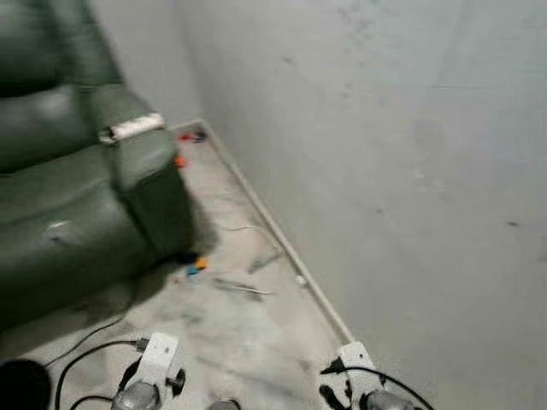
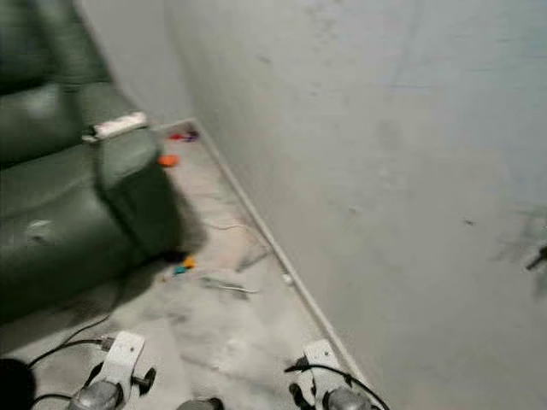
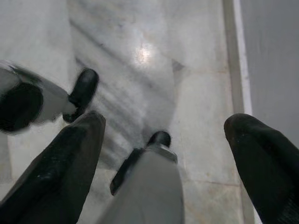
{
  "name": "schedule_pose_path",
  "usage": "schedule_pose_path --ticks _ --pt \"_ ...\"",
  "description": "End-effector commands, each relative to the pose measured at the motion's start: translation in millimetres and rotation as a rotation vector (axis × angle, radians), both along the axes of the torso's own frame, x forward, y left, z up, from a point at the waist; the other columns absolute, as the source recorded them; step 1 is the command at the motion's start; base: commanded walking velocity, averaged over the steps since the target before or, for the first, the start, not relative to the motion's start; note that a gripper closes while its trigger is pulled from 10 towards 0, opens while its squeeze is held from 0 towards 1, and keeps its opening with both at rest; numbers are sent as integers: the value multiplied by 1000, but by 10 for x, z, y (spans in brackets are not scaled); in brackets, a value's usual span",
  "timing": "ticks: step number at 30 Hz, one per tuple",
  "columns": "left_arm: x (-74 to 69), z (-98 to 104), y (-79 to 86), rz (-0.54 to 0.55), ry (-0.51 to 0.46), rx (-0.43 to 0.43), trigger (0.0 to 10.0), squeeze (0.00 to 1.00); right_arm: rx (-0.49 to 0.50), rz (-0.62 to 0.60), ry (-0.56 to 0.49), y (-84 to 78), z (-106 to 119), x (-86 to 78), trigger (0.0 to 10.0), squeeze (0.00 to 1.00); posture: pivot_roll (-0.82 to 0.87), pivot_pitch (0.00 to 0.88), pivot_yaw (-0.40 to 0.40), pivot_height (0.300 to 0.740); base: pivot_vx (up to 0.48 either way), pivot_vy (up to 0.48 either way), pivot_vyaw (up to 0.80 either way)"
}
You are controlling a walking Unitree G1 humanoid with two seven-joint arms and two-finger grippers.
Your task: Hang keys on a hook
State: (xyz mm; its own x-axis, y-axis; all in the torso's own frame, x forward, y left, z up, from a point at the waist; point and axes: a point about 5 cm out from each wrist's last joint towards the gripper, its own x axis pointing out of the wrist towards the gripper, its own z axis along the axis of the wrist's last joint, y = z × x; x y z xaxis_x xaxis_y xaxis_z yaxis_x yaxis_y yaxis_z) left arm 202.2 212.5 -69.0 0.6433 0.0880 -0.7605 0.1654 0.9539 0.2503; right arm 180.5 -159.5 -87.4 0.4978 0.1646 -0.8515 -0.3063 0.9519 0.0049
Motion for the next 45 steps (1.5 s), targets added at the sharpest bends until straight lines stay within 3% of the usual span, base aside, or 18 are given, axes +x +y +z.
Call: schedule_pose_path --ticks 1,6,13,16,22,30,45 --pt "80 63 75 47 -44 15 10000 0 10 -15 -1 13 7 19 10000 0 36 143 -19 740 0 0 800" --pt "263 150 -41 105 -105 -46 10000 0 14 -22 -3 13 12 29 10000 0 31 143 -22 740 0 0 160" --pt "316 143 -290 49 -100 -118 10000 0 26 -45 -9 -15 23 47 10000 0 23 134 -27 740 0 0 0" --pt "225 75 -352 19 -60 -122 10000 0 35 -90 -21 -62 39 74 10000 0 14 134 -30 740 0 0 0" --pt "49 -29 -313 1 18 -120 10000 0 2 -89 -26 -154 48 77 10000 0 -11 121 -14 740 0 0 0" --pt "-89 -104 -320 -46 71 -115 10000 0 27 -241 -47 -314 66 77 10000 0 -45 85 0 740 0 0 0" --pt "-275 -186 -244 -2 124 -128 10000 0 21 -225 -1 -373 8 -67 10000 0 -12 92 -10 740 0 0 0"
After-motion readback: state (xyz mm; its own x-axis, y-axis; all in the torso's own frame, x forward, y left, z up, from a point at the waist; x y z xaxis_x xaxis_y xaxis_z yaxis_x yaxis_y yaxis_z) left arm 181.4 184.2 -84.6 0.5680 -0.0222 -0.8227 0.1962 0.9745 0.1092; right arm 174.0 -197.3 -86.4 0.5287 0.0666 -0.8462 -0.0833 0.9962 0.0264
